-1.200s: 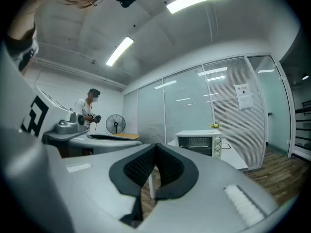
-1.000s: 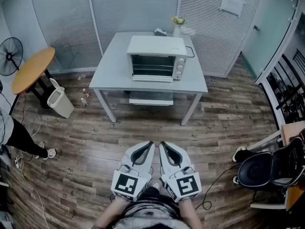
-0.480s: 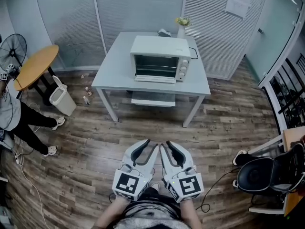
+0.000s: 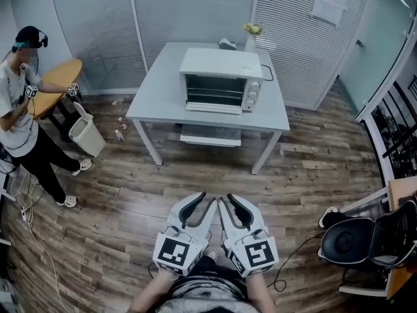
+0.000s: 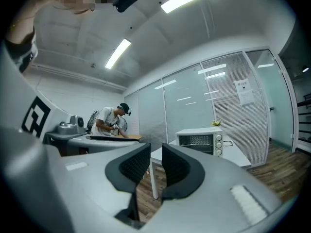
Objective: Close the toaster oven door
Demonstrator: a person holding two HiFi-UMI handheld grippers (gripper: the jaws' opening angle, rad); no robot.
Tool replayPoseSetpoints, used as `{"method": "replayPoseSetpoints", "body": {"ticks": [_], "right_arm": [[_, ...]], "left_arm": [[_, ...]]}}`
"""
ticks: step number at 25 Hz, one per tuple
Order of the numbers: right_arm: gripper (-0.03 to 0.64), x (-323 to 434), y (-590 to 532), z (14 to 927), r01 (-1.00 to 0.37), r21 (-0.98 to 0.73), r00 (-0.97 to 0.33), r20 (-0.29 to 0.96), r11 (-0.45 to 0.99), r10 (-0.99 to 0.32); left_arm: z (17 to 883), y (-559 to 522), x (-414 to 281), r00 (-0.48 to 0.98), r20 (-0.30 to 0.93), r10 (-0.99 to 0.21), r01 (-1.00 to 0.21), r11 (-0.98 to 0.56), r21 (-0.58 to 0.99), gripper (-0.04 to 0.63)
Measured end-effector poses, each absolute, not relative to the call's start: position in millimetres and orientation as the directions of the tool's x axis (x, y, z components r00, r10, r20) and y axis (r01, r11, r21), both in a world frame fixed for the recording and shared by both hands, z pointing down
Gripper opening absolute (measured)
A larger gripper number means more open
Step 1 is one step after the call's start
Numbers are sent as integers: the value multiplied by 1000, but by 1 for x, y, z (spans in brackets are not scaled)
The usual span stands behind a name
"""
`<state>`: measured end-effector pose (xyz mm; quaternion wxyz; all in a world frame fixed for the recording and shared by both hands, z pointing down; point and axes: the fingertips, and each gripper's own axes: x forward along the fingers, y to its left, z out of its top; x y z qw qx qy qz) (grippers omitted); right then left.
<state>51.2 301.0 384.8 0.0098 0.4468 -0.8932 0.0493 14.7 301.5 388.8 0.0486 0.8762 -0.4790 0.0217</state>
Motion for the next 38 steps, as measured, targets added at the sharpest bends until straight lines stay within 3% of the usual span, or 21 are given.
{"method": "replayPoseSetpoints", "body": {"ticks": [38], "right_arm": [[74,-1,89,391,-887,-56,-463,81,459,-883]], "left_arm": [[406,86,-44,663,97,-742,-749,-658,85,106]]}}
